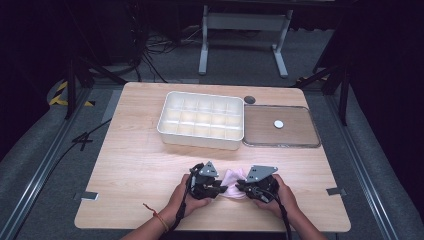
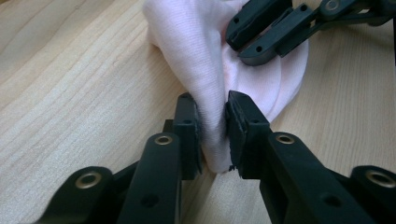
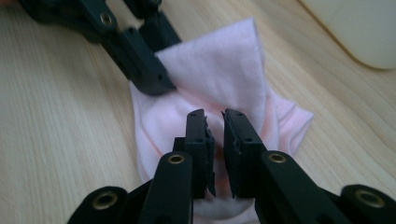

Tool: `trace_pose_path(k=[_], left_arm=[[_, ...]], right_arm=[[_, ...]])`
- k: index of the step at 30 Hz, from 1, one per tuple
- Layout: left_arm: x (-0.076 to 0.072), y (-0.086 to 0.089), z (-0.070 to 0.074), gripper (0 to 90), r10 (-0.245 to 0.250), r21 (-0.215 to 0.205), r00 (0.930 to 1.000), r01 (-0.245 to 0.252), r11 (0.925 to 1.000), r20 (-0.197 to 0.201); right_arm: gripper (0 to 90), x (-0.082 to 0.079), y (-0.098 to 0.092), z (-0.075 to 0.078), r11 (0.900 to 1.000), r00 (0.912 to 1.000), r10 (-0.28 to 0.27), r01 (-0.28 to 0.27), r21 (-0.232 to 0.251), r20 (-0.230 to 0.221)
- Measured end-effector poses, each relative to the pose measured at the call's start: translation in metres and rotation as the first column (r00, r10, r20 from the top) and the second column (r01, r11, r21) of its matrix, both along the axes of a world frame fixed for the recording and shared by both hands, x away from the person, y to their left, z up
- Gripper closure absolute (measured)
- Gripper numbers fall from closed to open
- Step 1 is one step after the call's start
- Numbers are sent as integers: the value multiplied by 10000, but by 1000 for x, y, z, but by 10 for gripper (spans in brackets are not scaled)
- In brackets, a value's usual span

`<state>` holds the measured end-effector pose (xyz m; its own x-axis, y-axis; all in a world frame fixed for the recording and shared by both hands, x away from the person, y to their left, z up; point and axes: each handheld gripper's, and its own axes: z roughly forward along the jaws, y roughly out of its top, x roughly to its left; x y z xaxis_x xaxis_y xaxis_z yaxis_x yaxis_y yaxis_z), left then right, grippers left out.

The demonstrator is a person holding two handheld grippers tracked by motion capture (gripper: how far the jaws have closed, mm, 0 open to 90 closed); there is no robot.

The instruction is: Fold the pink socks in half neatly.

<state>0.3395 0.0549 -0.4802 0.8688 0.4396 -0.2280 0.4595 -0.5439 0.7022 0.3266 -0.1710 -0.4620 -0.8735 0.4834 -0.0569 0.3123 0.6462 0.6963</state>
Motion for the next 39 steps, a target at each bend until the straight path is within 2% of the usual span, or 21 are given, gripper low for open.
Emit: trace_pose_path(k=[2,3,5,8,11,15,17,19,26,29,32,35,39], left_arm=[[0,0,0,783,-19,15,10000,19,10000,-14],[0,0,1,797,-90,40,9999,90,10000,67],[0,0,2,818,-126,31,9998,126,9999,131],[-1,0,3,826,-115,167,9997,111,9998,194],[-1,1,5,830,-97,102,9995,94,9999,300],[-2,2,9,830,-3,92,9992,-1,10000,392],[-2,2,11,827,19,156,9983,-28,9999,583],[-2,4,12,823,129,103,9984,-135,9999,546],[1,10,13,825,296,345,9981,-315,9989,545],[2,11,13,824,370,221,9975,-384,9990,610],[1,11,15,824,371,144,9973,-381,9992,636],[-2,10,16,825,337,17,9968,-339,9994,730],[-6,10,21,814,149,-25,9951,-147,9999,978]], right_arm=[[822,0,1,4,9994,9996,-222,217,283,174],[832,-1,2,7,9992,9989,-235,222,327,398],[844,-1,6,7,9994,9981,-276,265,219,548],[859,0,13,0,9996,9988,-140,152,-253,464],[863,1,17,-4,9991,9987,-113,133,-405,494],[863,2,21,-6,9992,9984,-267,282,-299,499],[863,3,25,-7,9989,9979,-397,410,-237,510],[861,3,30,-7,9986,9969,-435,453,-265,656],[830,3,22,1,9986,9965,-514,520,-73,660],[825,2,16,3,9984,9974,-539,547,-147,487],[823,2,16,-2,9979,9981,-525,536,-355,333],[829,5,17,-3,9980,9982,-558,563,-285,208],[827,6,22,-4,9985,9984,-433,444,-308,352]])
